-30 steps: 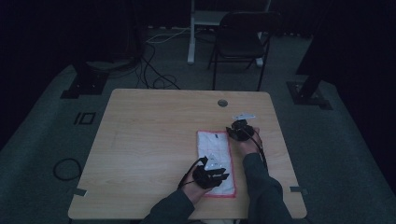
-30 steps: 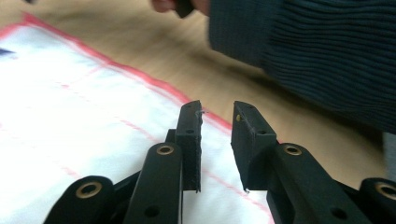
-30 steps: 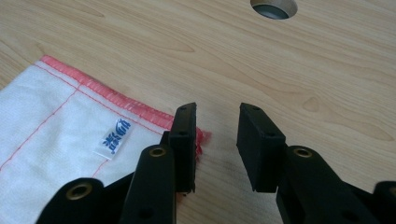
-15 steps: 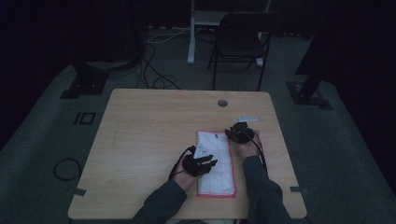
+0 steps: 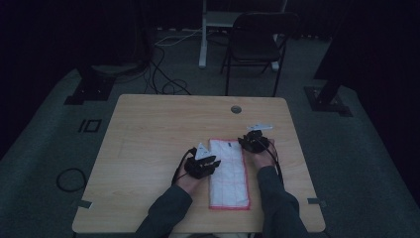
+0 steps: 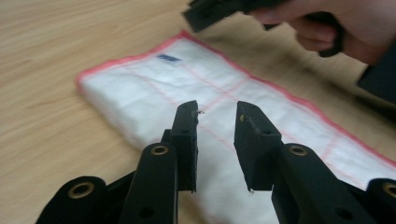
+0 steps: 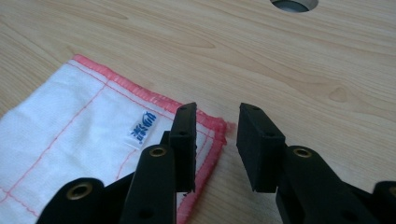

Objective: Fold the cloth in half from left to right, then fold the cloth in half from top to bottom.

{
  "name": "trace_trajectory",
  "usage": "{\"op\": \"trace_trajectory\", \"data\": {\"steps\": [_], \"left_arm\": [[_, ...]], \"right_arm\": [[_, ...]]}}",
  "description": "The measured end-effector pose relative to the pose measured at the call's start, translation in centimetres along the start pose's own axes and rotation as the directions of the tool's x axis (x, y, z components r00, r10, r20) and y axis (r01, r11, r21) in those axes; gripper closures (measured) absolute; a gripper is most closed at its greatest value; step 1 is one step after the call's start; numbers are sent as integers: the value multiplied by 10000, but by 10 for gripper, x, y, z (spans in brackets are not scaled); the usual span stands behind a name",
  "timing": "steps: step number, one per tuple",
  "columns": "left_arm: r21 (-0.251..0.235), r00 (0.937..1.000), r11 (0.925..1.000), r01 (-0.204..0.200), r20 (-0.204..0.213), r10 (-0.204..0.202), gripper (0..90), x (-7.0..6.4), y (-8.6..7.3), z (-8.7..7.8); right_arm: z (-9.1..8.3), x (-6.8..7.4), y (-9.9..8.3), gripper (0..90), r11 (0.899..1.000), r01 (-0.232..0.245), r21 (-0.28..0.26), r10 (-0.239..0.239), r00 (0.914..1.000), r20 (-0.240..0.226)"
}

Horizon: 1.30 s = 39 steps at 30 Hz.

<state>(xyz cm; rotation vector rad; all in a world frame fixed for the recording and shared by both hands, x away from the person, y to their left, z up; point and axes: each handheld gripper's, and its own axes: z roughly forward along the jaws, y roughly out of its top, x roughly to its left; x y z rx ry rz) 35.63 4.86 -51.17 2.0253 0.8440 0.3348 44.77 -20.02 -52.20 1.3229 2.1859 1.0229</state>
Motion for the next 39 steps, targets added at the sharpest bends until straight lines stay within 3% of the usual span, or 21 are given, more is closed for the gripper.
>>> {"op": "trace_trajectory", "data": {"steps": [3, 11, 20, 21, 30, 33, 39], "left_arm": [[-123, 9990, 9995, 273, -361, -278, 690, 16, 2, -3], [22, 9952, 9981, 619, -763, -615, 666, 36, 2, 4], [214, 9913, 9957, 904, -982, -879, 639, 39, 7, 21], [198, 9885, 9928, 1182, -978, -1157, 632, 41, 9, 24], [472, 9796, 9892, 1389, -1527, -1303, 586, 44, 18, 39], [666, 9734, 9853, 1575, -1789, -1435, 582, 48, 18, 47], [896, 9668, 9779, 1891, -1912, -1694, 563, 53, 15, 56]], "right_arm": [[0, -2, -2, 659, 10000, -77, -26, 77, 10000, 50], [4, -4, -3, 641, 9996, -294, 38, 294, 9996, 55], [8, -3, -5, 617, 9980, -616, 112, 616, 9981, 1], [9, -1, -6, 612, 9980, -619, 97, 619, 9981, -15], [11, 4, -8, 597, 9982, -590, 130, 591, 9982, -84], [13, 3, -9, 588, 9980, -610, 153, 611, 9981, -95], [16, 5, -10, 573, 9971, -698, 314, 700, 9975, -60]]}}
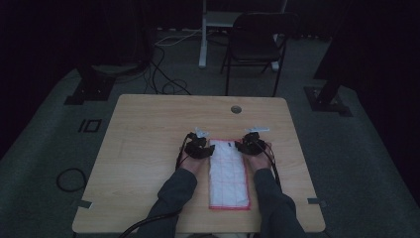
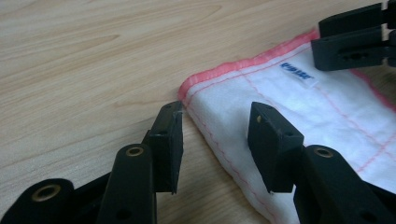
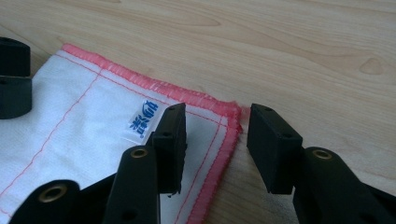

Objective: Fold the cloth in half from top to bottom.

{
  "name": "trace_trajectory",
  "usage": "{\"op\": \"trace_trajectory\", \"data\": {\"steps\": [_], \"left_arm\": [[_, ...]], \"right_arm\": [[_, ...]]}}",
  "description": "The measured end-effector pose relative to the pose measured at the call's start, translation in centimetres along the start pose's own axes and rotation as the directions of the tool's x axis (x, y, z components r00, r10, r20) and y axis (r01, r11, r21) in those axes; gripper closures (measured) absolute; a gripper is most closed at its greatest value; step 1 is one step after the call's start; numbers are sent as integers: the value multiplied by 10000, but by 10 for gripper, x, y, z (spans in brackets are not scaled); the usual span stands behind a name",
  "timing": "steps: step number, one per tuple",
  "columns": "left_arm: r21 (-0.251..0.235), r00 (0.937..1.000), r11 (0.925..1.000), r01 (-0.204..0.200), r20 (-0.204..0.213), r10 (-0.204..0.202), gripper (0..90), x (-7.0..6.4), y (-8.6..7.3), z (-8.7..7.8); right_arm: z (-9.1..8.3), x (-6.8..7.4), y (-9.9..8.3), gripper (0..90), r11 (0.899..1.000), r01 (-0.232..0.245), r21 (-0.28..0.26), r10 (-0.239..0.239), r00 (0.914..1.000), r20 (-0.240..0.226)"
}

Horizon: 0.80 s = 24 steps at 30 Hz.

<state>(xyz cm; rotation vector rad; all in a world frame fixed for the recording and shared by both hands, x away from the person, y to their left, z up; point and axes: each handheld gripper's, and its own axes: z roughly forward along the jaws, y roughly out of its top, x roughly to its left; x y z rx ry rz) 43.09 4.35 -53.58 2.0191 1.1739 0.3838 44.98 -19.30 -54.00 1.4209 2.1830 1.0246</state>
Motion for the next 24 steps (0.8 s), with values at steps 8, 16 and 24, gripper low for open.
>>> {"op": "trace_trajectory", "data": {"steps": [8, 16, 24], "left_arm": [[27, 9999, 9999, -130, -63, 130, 551, 1, -3, 6], [283, 9998, 9995, -163, -114, 167, 598, -3, 1, 7], [712, 9996, 9973, -169, 246, 152, 815, -5, 9, 11]], "right_arm": [[1, 3, 0, 544, 9997, 228, 120, -231, 9994, 266], [0, 7, -1, 637, 9984, 522, 205, -525, 9985, 142], [0, 6, 0, 842, 9993, 227, 289, -213, 9986, -475]]}}
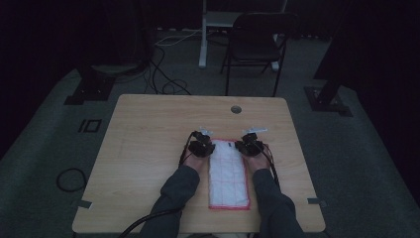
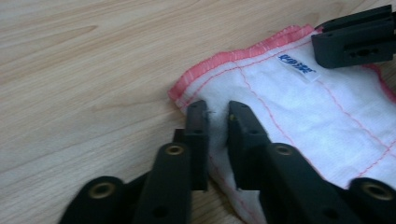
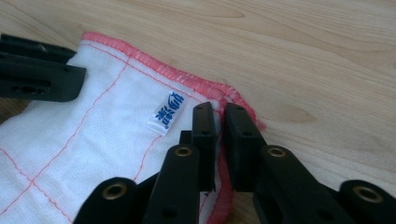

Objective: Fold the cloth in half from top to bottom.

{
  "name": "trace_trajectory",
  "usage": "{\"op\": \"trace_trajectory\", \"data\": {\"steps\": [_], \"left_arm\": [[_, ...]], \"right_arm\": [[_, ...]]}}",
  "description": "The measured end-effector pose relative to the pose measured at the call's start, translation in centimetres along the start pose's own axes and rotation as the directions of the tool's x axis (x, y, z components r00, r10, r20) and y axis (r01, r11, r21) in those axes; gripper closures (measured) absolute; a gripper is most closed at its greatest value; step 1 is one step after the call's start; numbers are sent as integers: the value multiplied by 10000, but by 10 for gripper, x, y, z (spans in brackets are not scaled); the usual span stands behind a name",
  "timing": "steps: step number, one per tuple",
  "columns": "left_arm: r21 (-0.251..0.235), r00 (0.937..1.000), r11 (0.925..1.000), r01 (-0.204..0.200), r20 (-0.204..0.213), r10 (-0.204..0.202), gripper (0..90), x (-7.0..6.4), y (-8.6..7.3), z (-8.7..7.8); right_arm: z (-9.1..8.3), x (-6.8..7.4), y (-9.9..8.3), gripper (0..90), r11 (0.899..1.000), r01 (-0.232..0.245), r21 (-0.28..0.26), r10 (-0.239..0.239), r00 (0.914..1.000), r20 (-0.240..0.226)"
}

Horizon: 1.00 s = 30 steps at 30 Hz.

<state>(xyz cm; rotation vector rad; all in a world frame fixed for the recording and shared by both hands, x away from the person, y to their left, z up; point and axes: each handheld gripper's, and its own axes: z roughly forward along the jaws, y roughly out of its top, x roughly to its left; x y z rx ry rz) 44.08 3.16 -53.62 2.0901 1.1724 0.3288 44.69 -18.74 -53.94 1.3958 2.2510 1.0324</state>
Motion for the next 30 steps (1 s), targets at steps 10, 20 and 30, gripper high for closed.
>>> {"op": "trace_trajectory", "data": {"steps": [10, 20, 30], "left_arm": [[115, 9997, 9996, -242, -12, 243, 860, 3, 10, 1], [-450, 9995, 9984, -328, 0, 328, 861, 2, 20, -11], [-1106, 9984, 9923, -562, -25, 563, 861, -1, 33, -28]], "right_arm": [[0, -2, 6, 855, 9998, -26, -184, 30, 9997, 231], [-15, -4, 15, 856, 9962, -175, -848, 187, 9997, 135], [-31, -6, 25, 855, 9882, -406, -1479, 401, 9992, -68]]}}
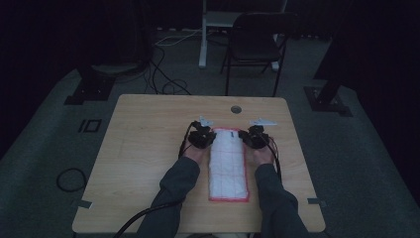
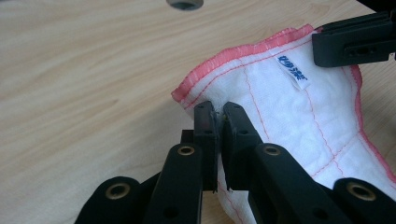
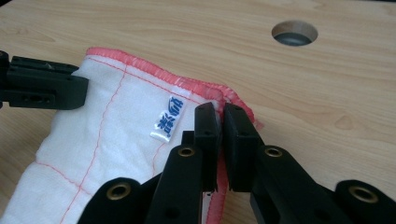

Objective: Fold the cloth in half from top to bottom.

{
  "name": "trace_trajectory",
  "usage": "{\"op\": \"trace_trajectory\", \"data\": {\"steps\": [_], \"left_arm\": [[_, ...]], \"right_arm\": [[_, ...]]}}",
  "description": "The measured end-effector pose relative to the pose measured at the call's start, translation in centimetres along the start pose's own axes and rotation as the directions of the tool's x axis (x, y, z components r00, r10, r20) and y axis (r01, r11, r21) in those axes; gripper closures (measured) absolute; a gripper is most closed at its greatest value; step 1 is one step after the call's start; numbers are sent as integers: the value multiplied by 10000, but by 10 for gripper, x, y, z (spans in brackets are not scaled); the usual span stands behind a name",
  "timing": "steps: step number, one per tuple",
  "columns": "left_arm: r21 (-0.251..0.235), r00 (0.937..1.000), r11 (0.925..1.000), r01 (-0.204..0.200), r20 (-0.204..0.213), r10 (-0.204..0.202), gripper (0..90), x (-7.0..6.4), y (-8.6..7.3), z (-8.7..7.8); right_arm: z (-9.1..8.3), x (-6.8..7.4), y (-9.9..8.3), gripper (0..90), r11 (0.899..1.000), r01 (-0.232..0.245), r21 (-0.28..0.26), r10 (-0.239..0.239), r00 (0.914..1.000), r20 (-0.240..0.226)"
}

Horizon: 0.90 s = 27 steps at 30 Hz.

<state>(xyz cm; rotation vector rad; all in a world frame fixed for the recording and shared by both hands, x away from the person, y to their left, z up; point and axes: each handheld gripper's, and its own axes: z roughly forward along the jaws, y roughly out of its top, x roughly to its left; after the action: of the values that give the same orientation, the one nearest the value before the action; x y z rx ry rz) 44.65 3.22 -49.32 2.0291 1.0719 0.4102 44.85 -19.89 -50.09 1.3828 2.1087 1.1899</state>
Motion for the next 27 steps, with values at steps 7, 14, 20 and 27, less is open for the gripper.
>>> {"op": "trace_trajectory", "data": {"steps": [7, 14, 20, 27], "left_arm": [[-242, 9998, 9995, -189, 105, 191, 861, -6, 1, -11], [-552, 9992, 9980, -298, 257, 313, 861, -15, 0, -27], [-715, 9983, 9964, -465, 307, 488, 861, -21, -3, -37], [-847, 9975, 9947, -577, 368, 610, 860, -26, -10, -49]], "right_arm": [[-13, 0, 0, 855, 9996, 86, -262, -91, 9998, -169], [-28, 1, -6, 855, 9975, -83, -696, 52, 9990, -446], [-39, 5, -6, 855, 9969, 11, -790, -57, 9983, -587], [-53, 14, -12, 855, 9954, 197, -936, -270, 9966, -778]]}}
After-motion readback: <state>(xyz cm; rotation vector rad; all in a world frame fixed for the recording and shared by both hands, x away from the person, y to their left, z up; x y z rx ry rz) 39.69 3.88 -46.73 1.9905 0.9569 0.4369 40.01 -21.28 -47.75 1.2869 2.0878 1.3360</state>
